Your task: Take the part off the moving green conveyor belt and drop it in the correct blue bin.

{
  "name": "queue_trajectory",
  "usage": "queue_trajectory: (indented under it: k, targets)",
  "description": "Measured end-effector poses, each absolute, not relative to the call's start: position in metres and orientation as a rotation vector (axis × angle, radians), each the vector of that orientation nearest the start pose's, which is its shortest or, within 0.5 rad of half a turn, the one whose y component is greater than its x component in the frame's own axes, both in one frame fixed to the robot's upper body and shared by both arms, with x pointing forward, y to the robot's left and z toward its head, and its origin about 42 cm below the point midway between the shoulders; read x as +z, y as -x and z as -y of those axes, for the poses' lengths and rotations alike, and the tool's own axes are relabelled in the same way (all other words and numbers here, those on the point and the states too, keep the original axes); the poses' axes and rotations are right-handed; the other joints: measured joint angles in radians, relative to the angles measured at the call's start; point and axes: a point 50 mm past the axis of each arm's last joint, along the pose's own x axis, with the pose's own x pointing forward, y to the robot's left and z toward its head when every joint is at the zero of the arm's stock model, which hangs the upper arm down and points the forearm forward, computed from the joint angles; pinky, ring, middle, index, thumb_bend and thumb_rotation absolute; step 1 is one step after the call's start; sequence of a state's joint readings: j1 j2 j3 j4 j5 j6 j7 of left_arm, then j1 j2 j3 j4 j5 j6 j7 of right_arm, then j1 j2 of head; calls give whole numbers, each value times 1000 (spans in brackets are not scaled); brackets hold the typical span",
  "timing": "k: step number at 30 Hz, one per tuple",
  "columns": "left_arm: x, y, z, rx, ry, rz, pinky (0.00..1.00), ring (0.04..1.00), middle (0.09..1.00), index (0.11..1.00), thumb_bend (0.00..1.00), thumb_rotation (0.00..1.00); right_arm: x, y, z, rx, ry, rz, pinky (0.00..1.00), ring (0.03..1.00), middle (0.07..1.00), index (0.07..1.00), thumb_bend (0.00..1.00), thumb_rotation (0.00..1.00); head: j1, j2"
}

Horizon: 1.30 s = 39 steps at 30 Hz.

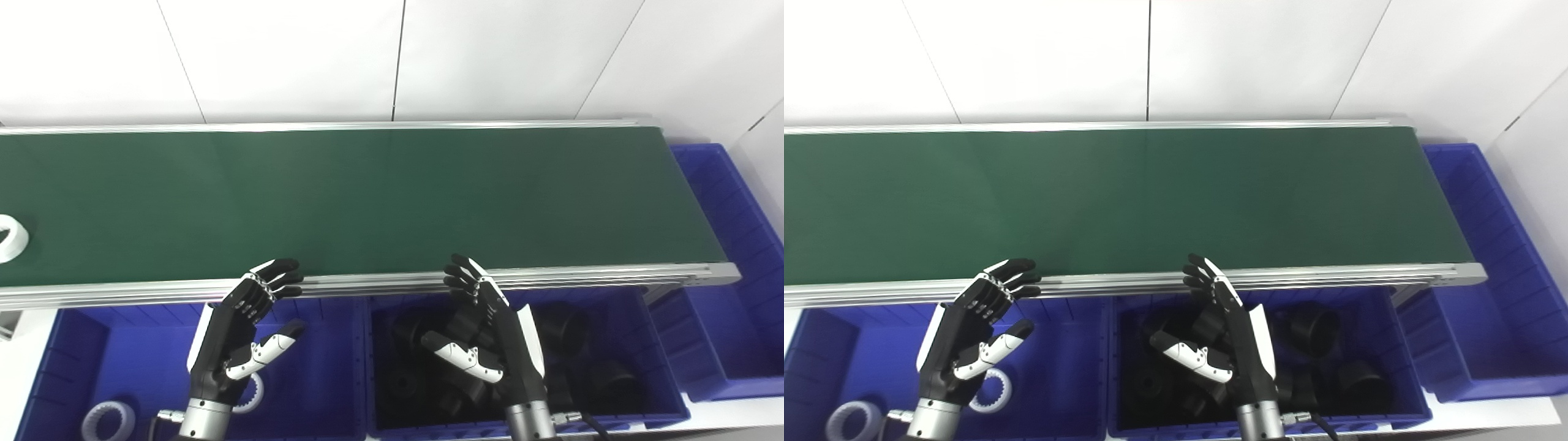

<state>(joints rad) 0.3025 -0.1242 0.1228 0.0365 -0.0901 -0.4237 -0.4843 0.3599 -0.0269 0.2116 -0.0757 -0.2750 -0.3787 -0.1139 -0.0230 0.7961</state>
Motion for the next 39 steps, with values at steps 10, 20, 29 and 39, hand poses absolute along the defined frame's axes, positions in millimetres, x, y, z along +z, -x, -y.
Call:
queue_trajectory:
  k: [10, 20, 29, 39]
  targets:
    - [49, -170, -200, -217, 117, 132, 683, 738, 792, 747, 698, 258, 66, -156, 178, 90, 219, 134, 714, 775, 811, 862, 710, 497, 6, -8]
    - [45, -167, -182, -233, 153, 113, 664, 720, 762, 714, 784, 229, 59, -152, 194, 102, 212, 119, 748, 804, 834, 883, 570, 382, 316, -160]
    - [46, -165, -153, -226, 132, 92, 618, 695, 758, 687, 881, 264, 50, -149, 208, 106, 210, 86, 782, 823, 855, 914, 528, 417, 370, -250]
    - [46, -166, -160, -190, 53, 87, 617, 695, 733, 676, 858, 267, 38, -148, 204, 116, 225, 59, 712, 785, 823, 878, 537, 384, 298, -334]
